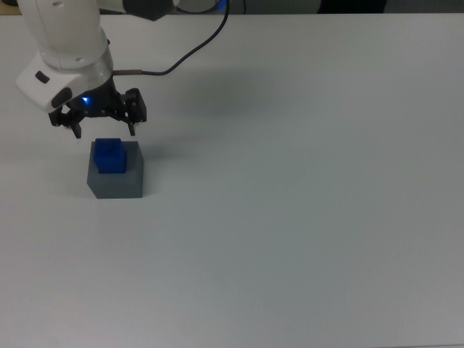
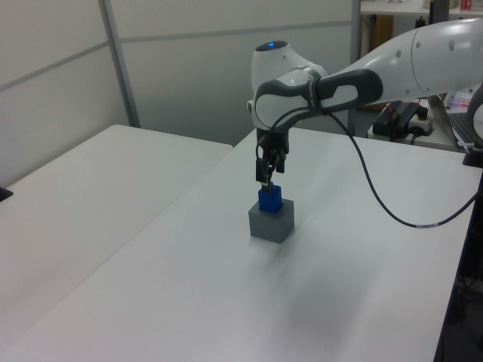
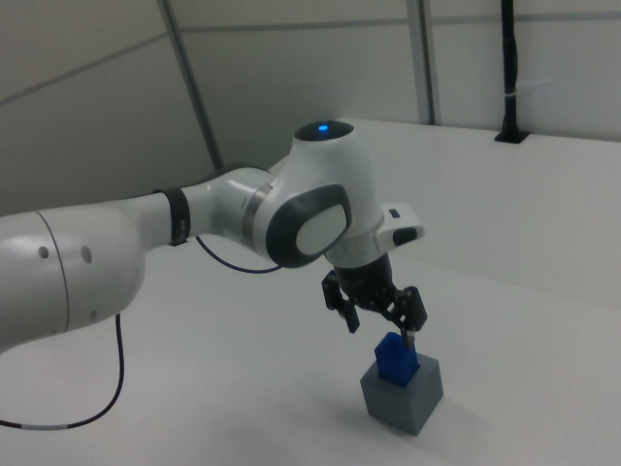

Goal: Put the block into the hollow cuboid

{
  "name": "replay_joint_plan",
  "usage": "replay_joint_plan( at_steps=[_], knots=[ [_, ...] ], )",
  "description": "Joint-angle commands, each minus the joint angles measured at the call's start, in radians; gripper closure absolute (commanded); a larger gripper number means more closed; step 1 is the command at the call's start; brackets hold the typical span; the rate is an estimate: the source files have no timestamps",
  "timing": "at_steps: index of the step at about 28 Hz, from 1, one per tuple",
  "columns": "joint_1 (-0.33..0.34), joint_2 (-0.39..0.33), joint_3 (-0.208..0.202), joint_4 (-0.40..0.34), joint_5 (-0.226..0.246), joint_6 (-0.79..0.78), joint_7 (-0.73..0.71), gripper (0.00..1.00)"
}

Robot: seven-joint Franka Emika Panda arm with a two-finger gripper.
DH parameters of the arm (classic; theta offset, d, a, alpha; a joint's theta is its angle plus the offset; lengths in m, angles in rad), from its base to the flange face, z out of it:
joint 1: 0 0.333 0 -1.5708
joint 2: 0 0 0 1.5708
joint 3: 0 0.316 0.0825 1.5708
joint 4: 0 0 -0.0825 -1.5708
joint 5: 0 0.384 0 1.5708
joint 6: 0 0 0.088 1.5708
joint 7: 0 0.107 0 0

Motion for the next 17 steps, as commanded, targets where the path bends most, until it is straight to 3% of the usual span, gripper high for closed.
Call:
replay_joint_plan(
  at_steps=[1,3,12,17],
  knots=[
    [0.007,-0.014,0.002,0.073,-0.002,-0.137,-0.007,0.00],
    [0.007,-0.016,0.002,0.110,0.004,-0.189,-0.007,0.00],
    [0.010,-0.044,0.005,0.150,0.008,-0.305,-0.006,0.00],
    [0.008,-0.057,0.046,0.162,0.008,-0.338,0.002,0.00]
  ],
)
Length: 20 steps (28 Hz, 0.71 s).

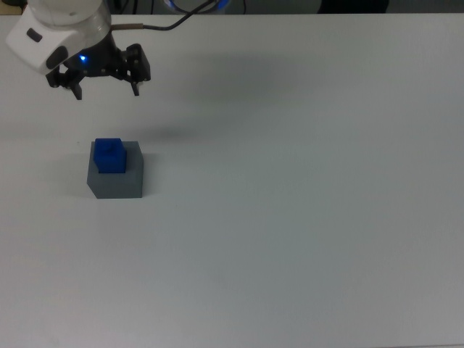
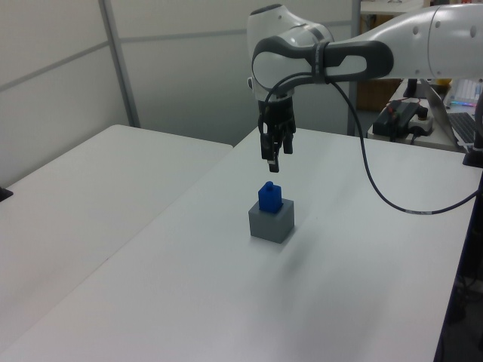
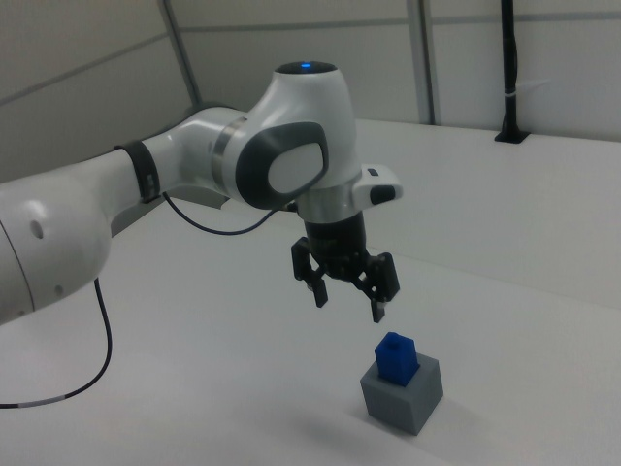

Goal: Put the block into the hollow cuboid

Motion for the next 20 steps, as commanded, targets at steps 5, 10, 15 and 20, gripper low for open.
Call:
replay_joint_plan(
  at_steps=[5,10,15,20],
  knots=[
    [0.059,-0.019,0.014,0.006,0.001,-0.042,0.036,0.00],
    [0.083,-0.014,-0.001,0.003,-0.001,-0.040,0.054,0.00],
    [0.079,-0.011,-0.001,0.001,0.001,-0.039,0.053,0.00],
    [0.077,-0.010,-0.002,0.003,0.001,-0.032,0.043,0.00]
  ],
)
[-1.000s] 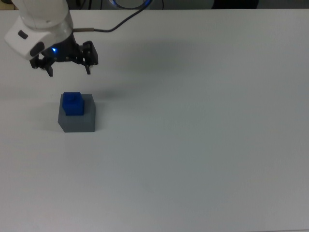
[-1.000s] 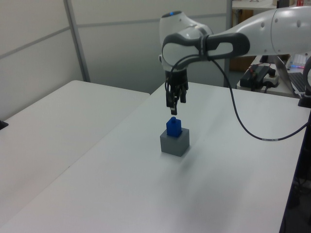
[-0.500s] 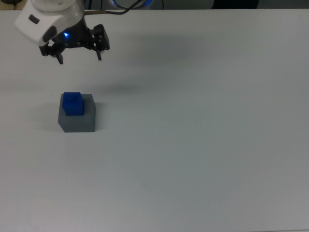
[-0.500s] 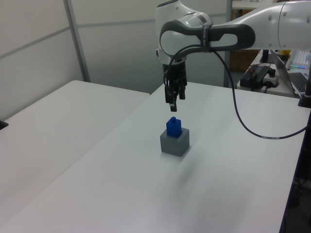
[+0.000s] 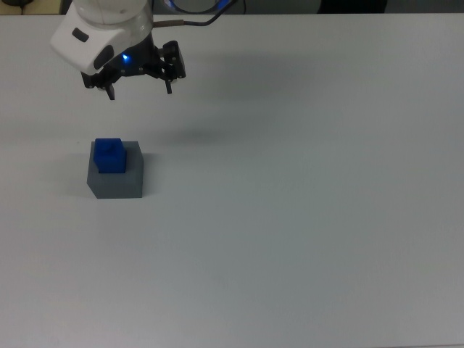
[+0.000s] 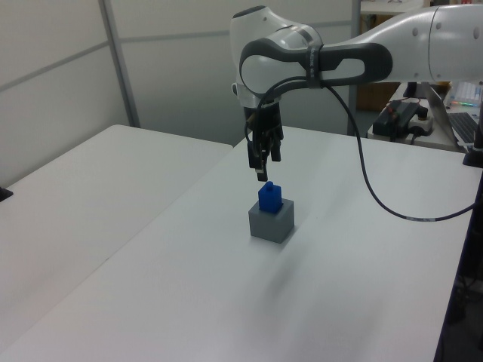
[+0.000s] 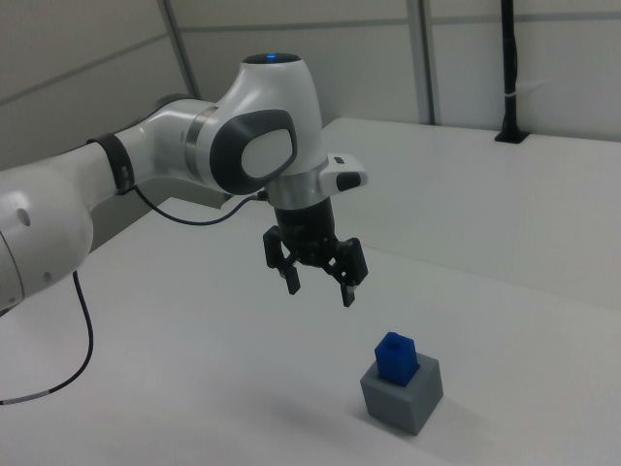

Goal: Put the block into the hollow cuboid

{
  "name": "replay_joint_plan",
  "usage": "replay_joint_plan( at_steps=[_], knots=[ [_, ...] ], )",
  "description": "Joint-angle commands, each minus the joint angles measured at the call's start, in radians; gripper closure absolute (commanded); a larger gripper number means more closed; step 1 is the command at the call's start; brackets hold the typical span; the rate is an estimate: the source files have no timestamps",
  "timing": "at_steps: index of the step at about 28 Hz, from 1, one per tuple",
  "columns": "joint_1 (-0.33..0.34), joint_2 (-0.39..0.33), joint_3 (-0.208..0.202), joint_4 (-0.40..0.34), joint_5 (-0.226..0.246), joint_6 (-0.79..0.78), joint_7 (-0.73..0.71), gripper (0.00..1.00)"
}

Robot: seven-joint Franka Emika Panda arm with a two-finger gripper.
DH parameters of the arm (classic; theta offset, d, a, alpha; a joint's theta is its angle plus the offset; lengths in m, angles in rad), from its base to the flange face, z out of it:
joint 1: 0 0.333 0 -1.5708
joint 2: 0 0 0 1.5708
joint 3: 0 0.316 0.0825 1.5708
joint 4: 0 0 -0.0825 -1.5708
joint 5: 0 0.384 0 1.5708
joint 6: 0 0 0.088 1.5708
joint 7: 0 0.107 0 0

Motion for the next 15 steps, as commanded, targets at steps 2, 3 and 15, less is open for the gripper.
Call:
replay_joint_plan(
  at_steps=[2,3,15],
  knots=[
    [0.011,-0.006,-0.016,0.000,0.001,-0.020,-0.001,0.00],
    [0.011,-0.006,-0.016,0.000,-0.001,-0.022,-0.001,0.00],
    [0.011,-0.010,-0.016,0.000,-0.002,-0.043,0.010,0.00]
  ],
)
